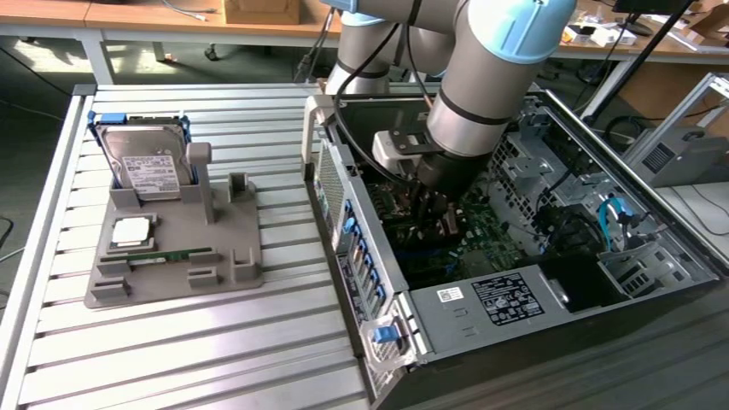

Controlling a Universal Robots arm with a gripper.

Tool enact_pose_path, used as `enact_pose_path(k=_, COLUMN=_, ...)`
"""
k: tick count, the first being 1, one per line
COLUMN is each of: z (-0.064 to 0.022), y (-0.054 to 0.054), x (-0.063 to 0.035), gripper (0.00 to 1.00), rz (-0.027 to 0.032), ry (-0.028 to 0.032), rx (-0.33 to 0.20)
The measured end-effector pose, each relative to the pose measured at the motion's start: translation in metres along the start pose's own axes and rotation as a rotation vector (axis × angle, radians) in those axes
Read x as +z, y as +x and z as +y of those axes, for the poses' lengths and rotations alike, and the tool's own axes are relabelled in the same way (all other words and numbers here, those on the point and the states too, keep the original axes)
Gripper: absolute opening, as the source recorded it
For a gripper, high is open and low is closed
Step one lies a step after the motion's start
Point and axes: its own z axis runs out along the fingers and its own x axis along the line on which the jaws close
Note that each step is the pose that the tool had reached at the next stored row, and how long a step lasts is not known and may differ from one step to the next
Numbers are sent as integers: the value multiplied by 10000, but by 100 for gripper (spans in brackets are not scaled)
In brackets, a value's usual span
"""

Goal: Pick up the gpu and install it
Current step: 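Insert the gpu into the slot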

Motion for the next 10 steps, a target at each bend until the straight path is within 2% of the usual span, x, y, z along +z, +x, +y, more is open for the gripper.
enact_pose_path(k=8, z=-1, y=0, x=8, gripper=27, rz=-2, ry=2, rx=170)
enact_pose_path(k=10, z=-6, y=-2, x=33, gripper=27, rz=-1, ry=-18, rx=176)
